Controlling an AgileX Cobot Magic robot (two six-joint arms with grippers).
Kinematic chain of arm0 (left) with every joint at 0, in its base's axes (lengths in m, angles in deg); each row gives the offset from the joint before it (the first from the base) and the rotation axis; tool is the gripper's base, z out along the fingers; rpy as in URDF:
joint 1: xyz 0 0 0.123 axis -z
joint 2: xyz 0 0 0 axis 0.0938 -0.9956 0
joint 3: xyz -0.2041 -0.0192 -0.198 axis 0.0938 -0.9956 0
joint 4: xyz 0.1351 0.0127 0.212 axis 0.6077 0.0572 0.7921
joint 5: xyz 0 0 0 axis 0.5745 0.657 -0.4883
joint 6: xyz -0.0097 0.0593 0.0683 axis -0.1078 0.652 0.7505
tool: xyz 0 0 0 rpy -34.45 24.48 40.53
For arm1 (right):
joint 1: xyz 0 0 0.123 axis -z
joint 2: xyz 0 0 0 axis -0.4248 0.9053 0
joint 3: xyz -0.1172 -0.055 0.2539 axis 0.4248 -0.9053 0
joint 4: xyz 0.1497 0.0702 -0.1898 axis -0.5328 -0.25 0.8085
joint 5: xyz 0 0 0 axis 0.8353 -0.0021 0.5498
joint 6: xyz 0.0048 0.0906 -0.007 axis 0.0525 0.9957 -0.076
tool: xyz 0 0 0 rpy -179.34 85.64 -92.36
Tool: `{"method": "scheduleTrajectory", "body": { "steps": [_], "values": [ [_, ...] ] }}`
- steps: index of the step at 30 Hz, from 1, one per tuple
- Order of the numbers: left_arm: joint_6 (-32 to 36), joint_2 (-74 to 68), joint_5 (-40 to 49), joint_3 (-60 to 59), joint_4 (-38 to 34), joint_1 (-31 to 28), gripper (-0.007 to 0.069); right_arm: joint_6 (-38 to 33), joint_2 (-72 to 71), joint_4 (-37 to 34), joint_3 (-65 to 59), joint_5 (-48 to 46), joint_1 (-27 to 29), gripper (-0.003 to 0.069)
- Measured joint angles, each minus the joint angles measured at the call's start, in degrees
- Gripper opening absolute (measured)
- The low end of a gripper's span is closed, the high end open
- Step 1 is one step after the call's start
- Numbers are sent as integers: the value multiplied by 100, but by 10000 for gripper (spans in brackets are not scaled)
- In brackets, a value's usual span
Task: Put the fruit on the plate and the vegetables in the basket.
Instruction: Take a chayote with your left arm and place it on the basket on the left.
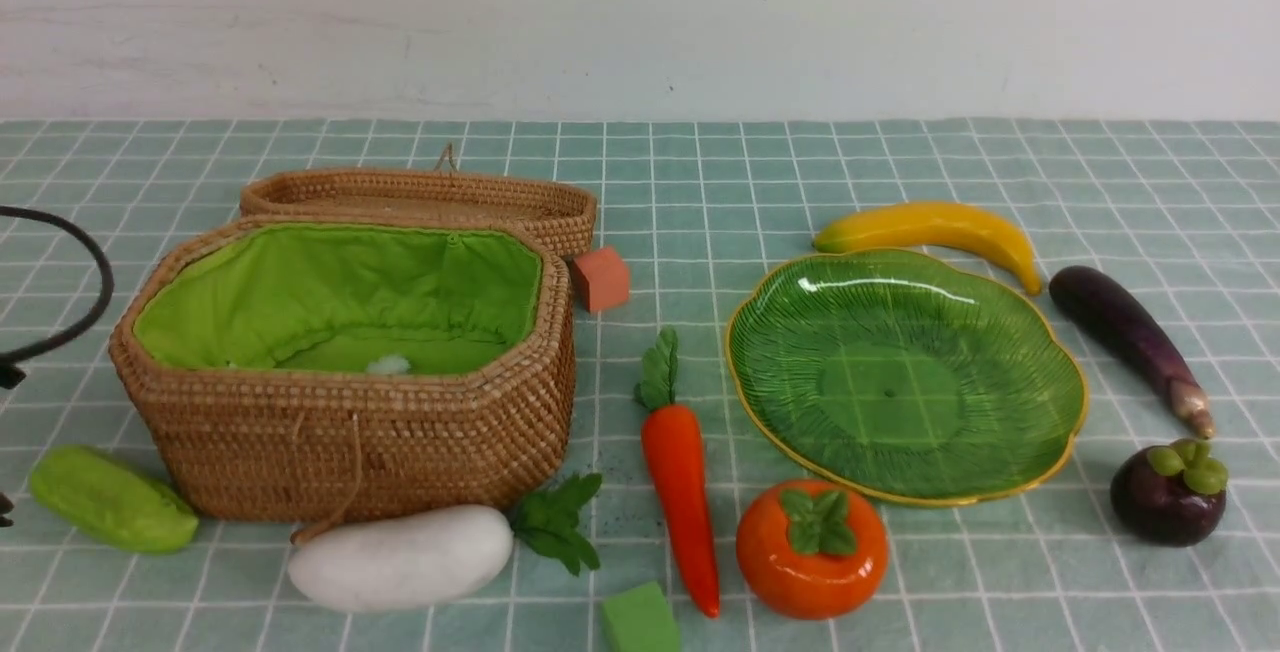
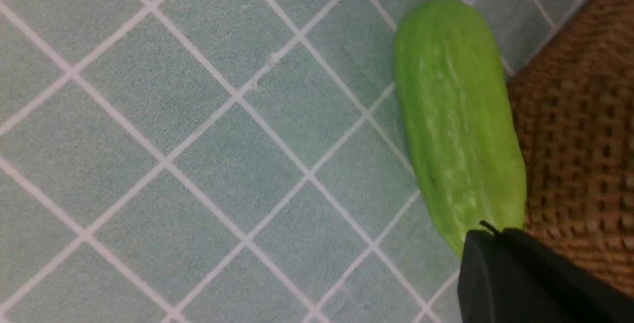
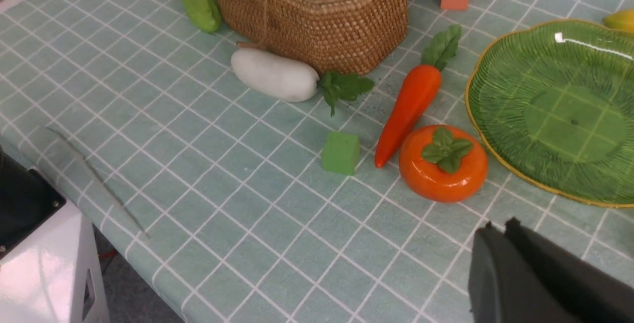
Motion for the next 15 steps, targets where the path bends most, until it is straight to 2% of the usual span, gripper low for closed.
{"method": "scheduleTrajectory", "body": {
  "steps": [2,5,9,10,12,15],
  "values": [
    [0,-516,-120,247,-354,-163,65,-5,0,0,0,0,-90,18],
    [20,-844,-180,475,-442,-189,158,-5,0,0,0,0,-119,21],
    [225,-1280,-316,661,-534,-189,353,-5,0,0,0,0,-121,25],
    [246,-1322,-326,668,-534,-189,362,-5,0,0,0,0,-121,24],
    [297,-1565,-503,674,-554,-189,464,-5,0,0,2,19,-121,27],
    [302,-1922,-805,694,-686,-189,555,-5,0,-13,2,66,-121,29]
  ]
}}
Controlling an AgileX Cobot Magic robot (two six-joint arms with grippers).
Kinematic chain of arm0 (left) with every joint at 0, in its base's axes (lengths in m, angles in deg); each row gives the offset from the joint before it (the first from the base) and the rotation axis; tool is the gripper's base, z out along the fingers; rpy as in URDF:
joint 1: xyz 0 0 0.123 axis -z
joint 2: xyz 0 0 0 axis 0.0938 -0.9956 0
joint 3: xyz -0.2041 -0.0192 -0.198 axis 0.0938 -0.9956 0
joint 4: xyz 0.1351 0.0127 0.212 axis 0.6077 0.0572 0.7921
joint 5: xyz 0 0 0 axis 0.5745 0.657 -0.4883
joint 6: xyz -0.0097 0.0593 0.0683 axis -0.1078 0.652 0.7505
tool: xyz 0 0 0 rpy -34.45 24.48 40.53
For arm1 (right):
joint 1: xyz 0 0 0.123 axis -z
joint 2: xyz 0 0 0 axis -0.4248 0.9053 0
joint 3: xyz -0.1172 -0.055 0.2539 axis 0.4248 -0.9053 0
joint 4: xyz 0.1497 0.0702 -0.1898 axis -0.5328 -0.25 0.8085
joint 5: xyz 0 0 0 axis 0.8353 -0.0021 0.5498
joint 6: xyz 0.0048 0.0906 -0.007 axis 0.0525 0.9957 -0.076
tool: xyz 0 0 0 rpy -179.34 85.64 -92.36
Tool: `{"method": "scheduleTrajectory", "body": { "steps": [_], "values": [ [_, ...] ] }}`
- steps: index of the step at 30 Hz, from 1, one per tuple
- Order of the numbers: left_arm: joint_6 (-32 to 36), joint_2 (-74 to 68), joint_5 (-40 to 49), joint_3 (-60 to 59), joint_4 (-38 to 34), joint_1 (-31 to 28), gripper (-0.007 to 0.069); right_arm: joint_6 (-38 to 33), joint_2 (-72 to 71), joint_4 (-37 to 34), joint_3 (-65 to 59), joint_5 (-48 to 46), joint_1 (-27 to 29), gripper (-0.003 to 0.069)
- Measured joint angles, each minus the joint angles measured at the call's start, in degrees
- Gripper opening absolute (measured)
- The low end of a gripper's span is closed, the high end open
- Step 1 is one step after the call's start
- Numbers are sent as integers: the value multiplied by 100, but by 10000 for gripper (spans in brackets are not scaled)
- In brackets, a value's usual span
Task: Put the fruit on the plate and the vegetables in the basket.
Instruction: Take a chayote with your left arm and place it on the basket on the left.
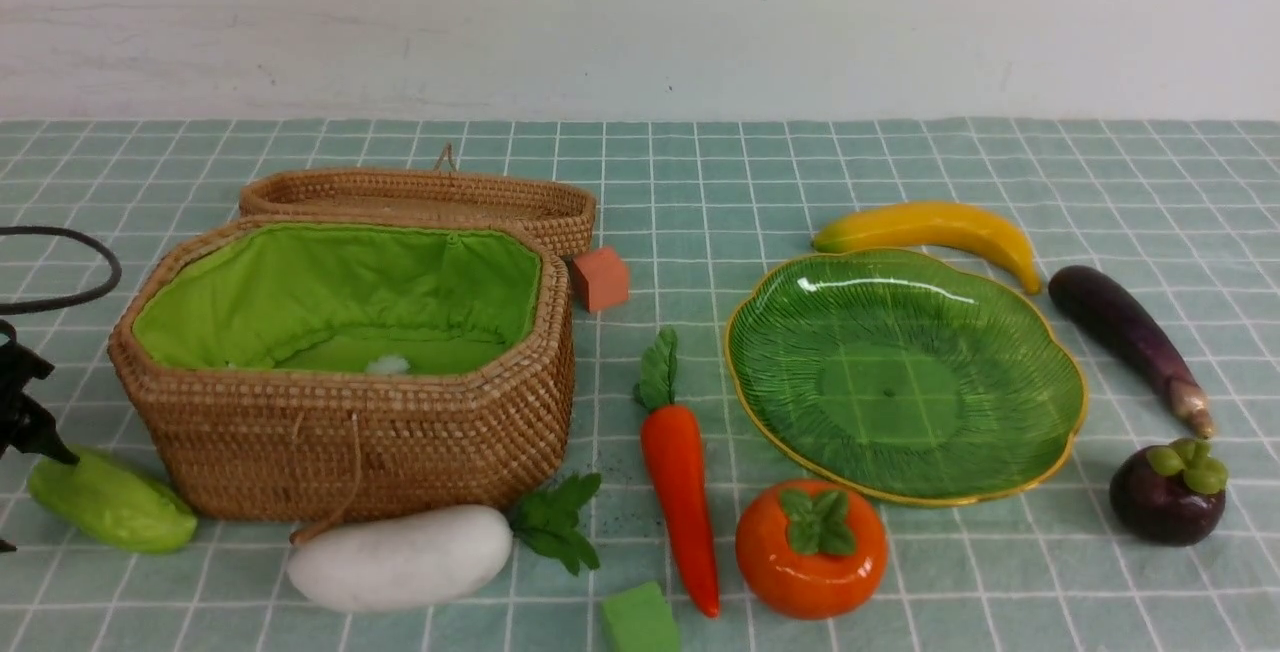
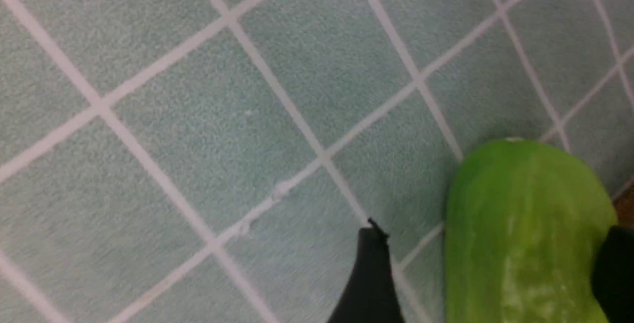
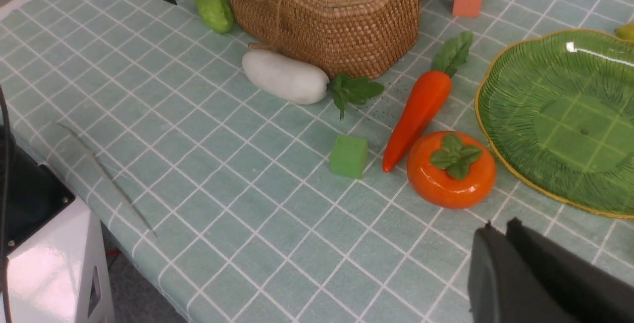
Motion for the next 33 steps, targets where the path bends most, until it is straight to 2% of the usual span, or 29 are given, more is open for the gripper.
{"method": "scheduleTrajectory", "body": {
  "steps": [3,10,22,26,33],
  "values": [
    [2,-190,-256,52,-302,0,584,0,0,-89,0,22,0,31],
    [337,-389,-361,107,-896,0,586,0,0,-98,0,83,0,31],
    [711,-256,-46,165,-772,0,586,0,0,-247,0,88,0,41],
    [1065,-52,-34,155,-666,0,585,0,0,-247,0,88,0,46],
    [1175,-47,18,152,-710,0,584,0,0,-252,0,90,0,48]
  ]
}}
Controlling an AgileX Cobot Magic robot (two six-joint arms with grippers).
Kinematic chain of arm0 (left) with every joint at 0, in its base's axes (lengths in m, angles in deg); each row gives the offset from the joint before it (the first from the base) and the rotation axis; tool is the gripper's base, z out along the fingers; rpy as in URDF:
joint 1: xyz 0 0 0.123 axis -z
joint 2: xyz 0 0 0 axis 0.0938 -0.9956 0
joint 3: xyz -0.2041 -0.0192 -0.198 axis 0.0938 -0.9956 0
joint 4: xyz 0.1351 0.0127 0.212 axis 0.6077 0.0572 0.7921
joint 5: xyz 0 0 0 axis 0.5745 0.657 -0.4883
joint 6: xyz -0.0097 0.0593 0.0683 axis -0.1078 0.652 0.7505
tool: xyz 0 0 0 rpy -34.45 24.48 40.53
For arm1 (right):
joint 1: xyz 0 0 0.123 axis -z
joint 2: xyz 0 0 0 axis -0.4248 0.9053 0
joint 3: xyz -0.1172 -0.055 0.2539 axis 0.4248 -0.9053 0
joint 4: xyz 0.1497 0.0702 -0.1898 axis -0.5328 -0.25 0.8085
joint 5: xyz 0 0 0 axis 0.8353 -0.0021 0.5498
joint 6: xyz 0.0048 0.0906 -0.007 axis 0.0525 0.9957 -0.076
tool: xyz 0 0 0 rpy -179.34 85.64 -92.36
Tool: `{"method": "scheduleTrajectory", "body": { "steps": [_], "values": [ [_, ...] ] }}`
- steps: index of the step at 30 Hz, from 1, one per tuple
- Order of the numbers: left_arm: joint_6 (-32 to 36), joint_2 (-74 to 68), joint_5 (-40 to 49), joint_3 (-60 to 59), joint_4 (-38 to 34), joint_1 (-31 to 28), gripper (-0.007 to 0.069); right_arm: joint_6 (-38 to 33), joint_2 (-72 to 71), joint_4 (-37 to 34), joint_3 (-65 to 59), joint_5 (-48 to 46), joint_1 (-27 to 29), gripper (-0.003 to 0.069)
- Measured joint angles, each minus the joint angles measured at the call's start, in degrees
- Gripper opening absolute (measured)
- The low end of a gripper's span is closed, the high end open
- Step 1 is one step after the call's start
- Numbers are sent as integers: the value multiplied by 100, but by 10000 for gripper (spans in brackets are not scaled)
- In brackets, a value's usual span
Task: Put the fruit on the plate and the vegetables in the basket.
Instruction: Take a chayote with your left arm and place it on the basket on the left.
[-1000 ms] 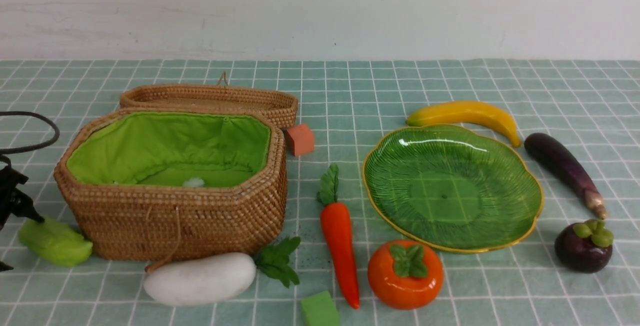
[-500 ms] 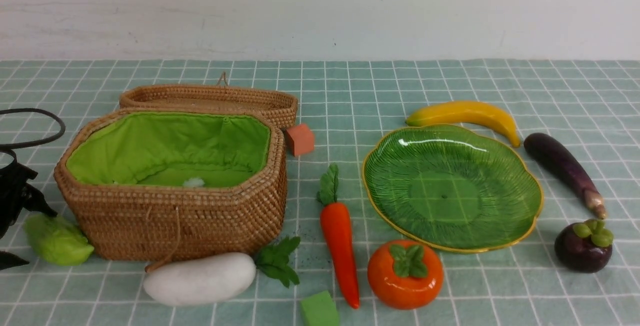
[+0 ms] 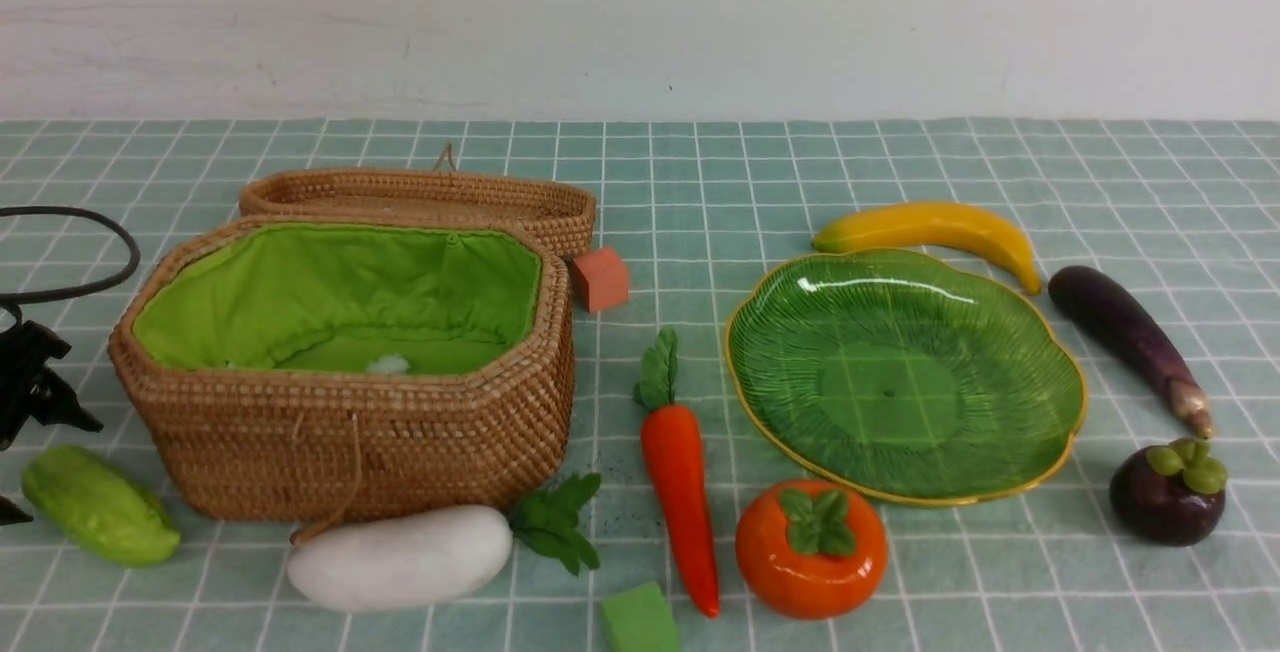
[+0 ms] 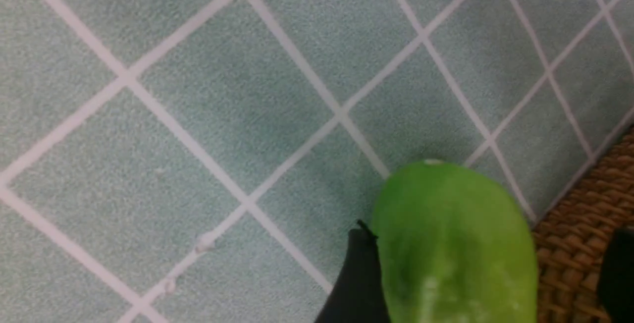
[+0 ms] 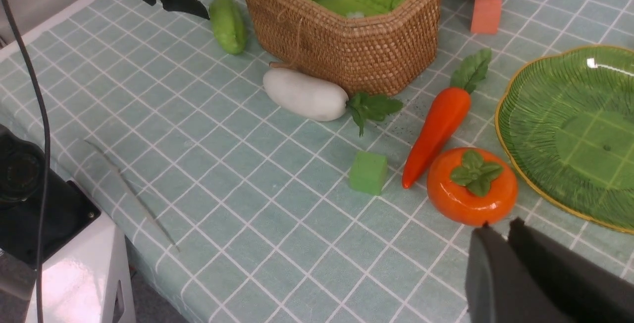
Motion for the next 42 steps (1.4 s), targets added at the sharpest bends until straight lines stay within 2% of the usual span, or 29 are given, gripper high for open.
{"method": "scheduleTrajectory", "body": {
  "steps": [10,13,16,17,22,29,32,35,37,38,39,41,42],
  "values": [
    [27,-392,2,0,66,0,577,0,0,0,0,0,0,53],
    [78,-477,-41,7,84,0,550,0,0,0,0,0,0,53],
    [142,-484,-44,7,131,0,486,0,0,0,0,0,0,53],
    [155,-489,-16,7,152,0,444,0,0,-6,0,0,0,55],
    [160,-436,165,7,196,0,445,0,0,-15,0,0,0,55],
    [191,748,466,105,552,0,445,0,0,-15,0,62,0,55],
    [483,1355,644,393,565,72,445,0,0,-15,0,67,0,55],
    [1861,2034,935,1290,598,812,445,-103,0,-15,5,100,0,55],
    [2900,2085,1083,1867,620,1532,445,-200,0,-15,33,125,0,55],
    [3005,2085,1111,1923,630,1608,445,-200,0,-15,36,124,0,55],
    [3730,2026,1210,2272,744,2142,445,-261,0,-15,71,135,0,55],
    [4755,1822,1345,2705,1145,2894,445,-276,0,-15,156,82,0,56],
    [4755,1798,1345,2705,1145,2955,445,-276,0,-15,166,82,0,56]
  ]
}}
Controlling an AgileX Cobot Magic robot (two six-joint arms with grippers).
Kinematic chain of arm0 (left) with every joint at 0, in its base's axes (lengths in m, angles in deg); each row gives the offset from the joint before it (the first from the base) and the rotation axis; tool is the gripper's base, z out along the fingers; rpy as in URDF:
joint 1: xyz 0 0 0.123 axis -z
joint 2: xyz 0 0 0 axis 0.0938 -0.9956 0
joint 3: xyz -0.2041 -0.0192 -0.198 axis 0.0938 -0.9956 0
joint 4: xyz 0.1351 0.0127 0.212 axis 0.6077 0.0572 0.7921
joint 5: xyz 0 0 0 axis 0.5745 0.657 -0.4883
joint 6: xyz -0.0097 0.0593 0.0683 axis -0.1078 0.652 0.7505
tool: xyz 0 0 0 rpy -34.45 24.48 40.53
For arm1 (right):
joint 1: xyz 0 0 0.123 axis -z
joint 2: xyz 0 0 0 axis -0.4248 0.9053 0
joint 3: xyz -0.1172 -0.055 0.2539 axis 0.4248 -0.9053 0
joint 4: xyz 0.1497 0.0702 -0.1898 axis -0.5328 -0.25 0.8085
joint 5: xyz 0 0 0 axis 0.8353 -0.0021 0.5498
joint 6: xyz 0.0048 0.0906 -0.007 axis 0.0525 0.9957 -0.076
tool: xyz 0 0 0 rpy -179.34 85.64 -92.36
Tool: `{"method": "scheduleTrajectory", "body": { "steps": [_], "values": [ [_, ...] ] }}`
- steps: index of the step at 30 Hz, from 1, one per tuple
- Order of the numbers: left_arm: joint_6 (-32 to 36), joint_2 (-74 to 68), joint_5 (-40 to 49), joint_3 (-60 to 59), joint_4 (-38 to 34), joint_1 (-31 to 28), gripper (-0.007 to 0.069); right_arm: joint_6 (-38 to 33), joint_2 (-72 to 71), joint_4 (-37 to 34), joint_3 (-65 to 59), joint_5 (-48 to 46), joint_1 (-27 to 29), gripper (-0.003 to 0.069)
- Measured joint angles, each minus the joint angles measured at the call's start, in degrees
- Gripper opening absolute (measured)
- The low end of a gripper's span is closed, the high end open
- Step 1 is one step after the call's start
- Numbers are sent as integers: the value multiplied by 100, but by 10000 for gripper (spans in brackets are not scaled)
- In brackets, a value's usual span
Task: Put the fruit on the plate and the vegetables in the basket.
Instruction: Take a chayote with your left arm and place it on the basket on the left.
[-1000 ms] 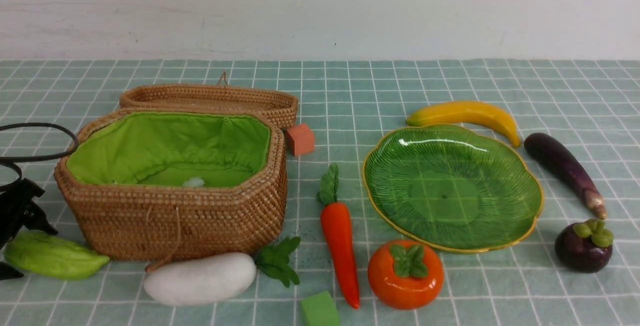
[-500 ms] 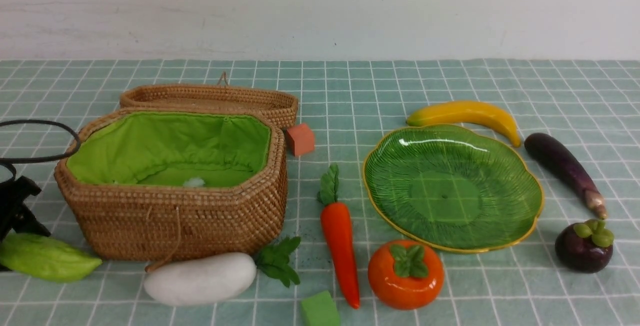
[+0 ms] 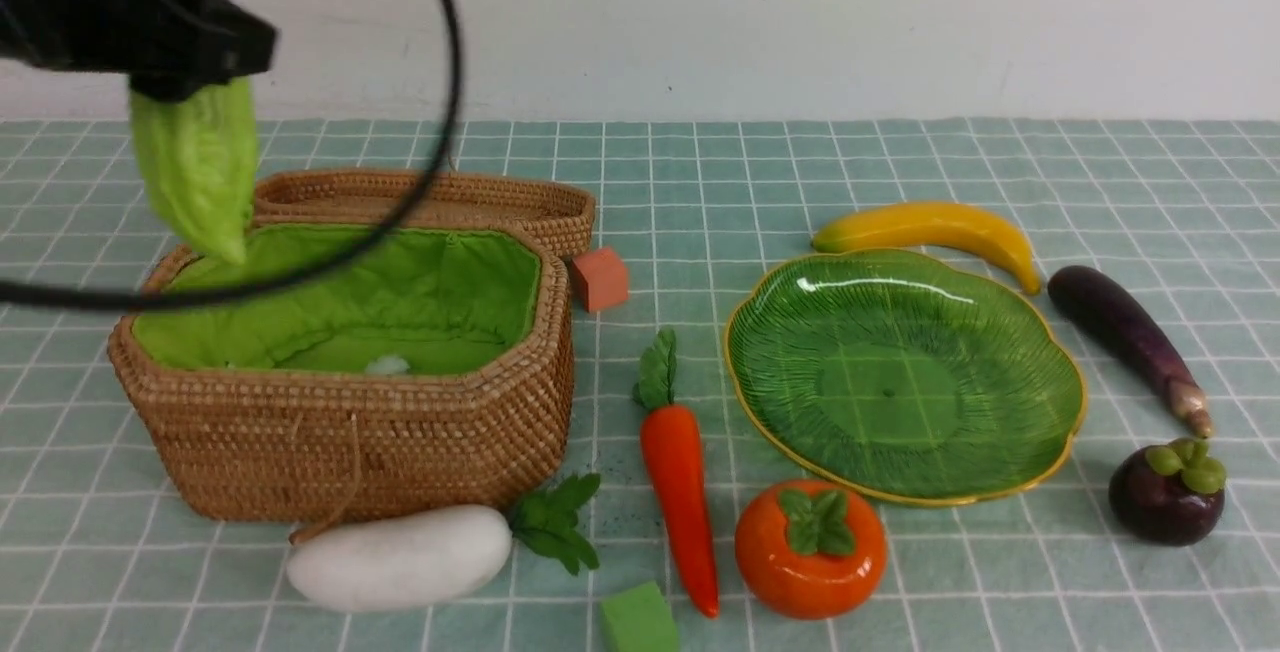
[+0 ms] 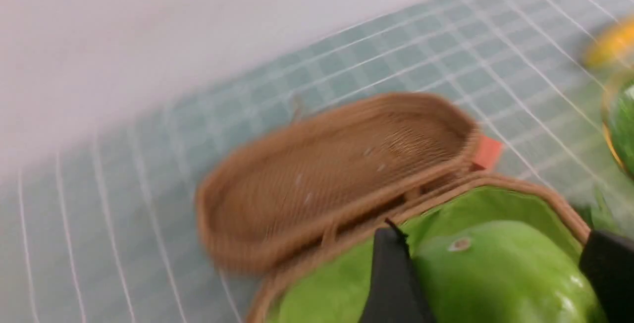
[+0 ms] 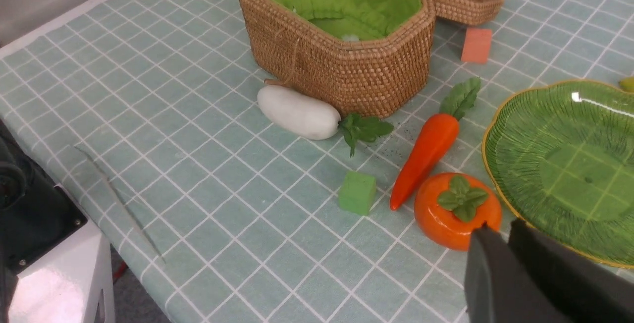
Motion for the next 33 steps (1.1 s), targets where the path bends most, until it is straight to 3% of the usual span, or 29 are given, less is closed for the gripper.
{"method": "scheduleTrajectory", "body": {
  "steps": [1,2,4,7,13,19,23,27,31,33],
  "values": [
    [699,-214,110,226,643,427,445,0,0,0,78,-66,0,58],
    [764,-242,122,243,643,473,445,0,0,0,88,-82,0,58],
    [1324,-629,193,331,1635,918,445,0,0,0,168,-243,0,62],
    [1419,-1183,222,331,2699,1183,445,0,0,0,187,-420,0,64],
    [904,-2071,60,331,3635,1234,445,0,0,0,198,-578,0,65],
    [673,-2196,43,331,3693,1234,456,0,0,0,198,-533,0,66],
    [645,-2196,58,340,3708,1234,594,0,0,0,198,-374,0,67],
    [574,-2127,175,340,3705,1234,662,0,0,0,198,-275,0,69],
    [173,-1867,356,340,3545,1239,650,0,0,6,198,-189,0,69],
    [-606,-1559,500,340,3244,1280,576,0,0,11,198,-121,0,69]
  ]
}}
